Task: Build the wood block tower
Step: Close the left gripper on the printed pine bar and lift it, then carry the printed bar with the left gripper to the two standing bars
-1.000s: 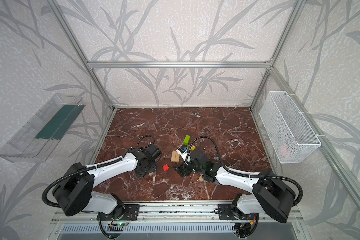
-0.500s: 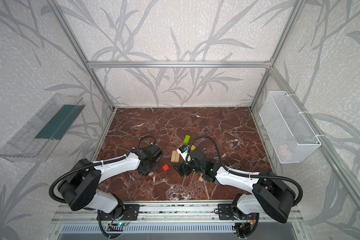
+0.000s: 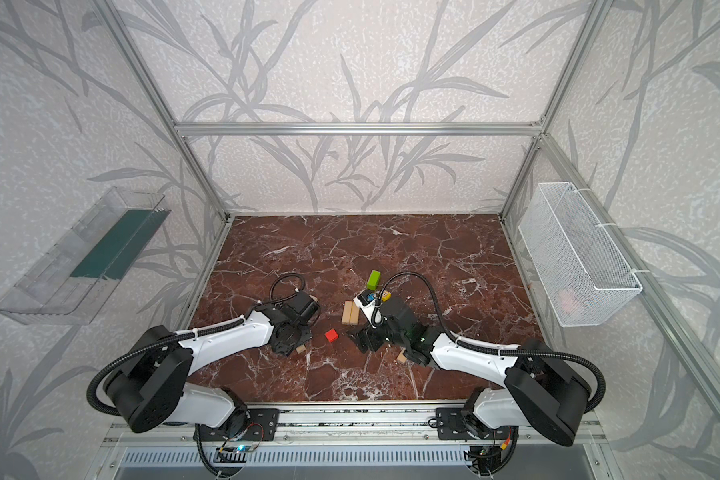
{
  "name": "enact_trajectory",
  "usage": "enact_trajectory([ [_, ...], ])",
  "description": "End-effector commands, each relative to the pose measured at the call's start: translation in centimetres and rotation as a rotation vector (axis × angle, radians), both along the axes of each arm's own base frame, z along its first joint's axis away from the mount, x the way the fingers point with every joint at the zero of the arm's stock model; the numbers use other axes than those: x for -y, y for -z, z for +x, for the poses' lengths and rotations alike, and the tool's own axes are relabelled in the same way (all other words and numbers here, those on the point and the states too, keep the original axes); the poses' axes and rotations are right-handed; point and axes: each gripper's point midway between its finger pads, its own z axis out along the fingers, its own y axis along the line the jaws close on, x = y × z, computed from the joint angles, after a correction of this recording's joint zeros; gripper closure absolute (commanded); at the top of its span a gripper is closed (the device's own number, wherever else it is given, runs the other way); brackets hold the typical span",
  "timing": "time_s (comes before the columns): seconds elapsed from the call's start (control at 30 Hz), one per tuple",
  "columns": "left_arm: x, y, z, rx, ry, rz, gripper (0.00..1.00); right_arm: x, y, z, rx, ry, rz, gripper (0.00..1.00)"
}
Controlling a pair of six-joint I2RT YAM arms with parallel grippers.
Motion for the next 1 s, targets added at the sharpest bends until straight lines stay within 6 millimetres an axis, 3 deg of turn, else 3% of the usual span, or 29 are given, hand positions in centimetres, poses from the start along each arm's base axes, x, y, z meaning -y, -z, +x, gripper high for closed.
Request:
enact_trajectory([
  [0.0,0.3,0.1,-0.2,0.000,0.011,-0.030,0.76,0.0,-0.4,0.2,0.014,0.004,0.005,0.13],
  [0.27,1.2,-1.9,0.5,0.046,0.133,-0.046,0.88,0.6,-0.7,0.5,0.029,0.032,0.010,0.09],
  [0.53,3.1,-6.3,1.7,0.143,0.335,-0.090,0.99,2.0,-1.1,1.3,0.038,0.099,0.033,0.04],
  [0.8,5.4,-10.6,3.0,0.246,0.522,-0.124,1.00,3.7,-1.4,2.2,0.027,0.168,0.080,0.00],
  [0.97,7.1,-11.9,3.9,0.251,0.606,-0.124,1.00,4.5,-1.6,2.4,0.038,0.189,0.106,0.01],
])
